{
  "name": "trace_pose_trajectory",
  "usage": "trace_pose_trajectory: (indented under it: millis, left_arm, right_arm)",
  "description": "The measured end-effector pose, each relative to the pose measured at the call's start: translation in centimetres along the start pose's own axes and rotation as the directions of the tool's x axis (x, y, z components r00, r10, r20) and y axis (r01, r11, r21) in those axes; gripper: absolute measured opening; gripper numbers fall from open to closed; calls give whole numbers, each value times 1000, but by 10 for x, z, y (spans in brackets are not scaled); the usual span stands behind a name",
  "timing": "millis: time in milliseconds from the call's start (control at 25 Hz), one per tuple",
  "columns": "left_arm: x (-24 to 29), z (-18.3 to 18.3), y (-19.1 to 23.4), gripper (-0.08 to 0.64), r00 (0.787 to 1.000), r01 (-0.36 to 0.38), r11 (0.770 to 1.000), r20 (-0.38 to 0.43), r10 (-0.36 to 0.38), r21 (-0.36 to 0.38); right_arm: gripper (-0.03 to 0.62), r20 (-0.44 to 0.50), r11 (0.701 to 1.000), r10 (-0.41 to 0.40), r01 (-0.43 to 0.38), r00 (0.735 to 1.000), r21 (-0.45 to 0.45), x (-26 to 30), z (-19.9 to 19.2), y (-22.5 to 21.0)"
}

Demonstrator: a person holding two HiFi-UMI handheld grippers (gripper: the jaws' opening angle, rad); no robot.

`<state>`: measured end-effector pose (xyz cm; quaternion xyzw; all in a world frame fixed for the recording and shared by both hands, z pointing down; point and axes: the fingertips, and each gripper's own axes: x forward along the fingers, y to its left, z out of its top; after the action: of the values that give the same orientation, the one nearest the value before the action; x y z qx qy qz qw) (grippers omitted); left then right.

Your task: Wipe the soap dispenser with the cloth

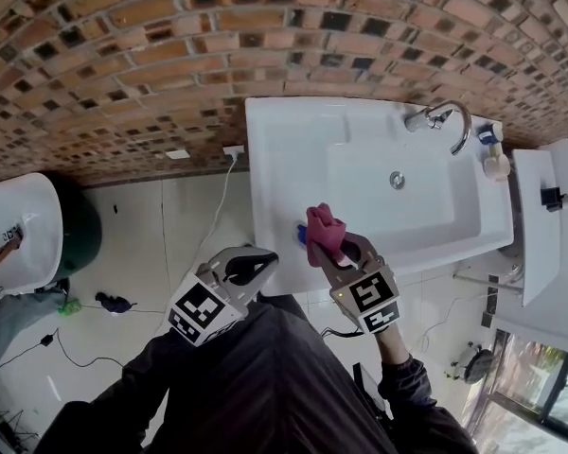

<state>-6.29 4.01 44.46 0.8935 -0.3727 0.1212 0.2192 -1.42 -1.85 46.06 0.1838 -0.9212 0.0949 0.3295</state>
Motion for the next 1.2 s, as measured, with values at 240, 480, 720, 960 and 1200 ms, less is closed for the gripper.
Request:
trace_pose_trajectory:
  millis: [240, 480, 720, 960, 1200]
  left_arm:
    - [4, -2, 13, 0, 997, 59, 998, -46, -58, 15]
    - [11, -1, 16, 0, 989, 121, 992, -91, -117, 40]
    - [15, -1, 15, 0, 983, 149, 987, -120, -141, 56]
    - [13, -3, 15, 0, 980, 158, 986, -133, -149, 60]
    - [12, -6, 18, 0, 980, 151, 987, -142, -142, 58]
  right_arm:
    - [71, 83, 981, -105, 89, 991, 175, -22, -21, -10]
    - [71, 43, 949, -112, 94, 993, 302, -8, -61, 2]
    - [71, 24, 948, -87, 76, 996, 309, 17, -71, 12]
    - [71, -35, 921, -96, 102, 995, 376, 26, -105, 9]
    - [71, -82, 908, -59, 87, 995, 410, 44, -126, 12]
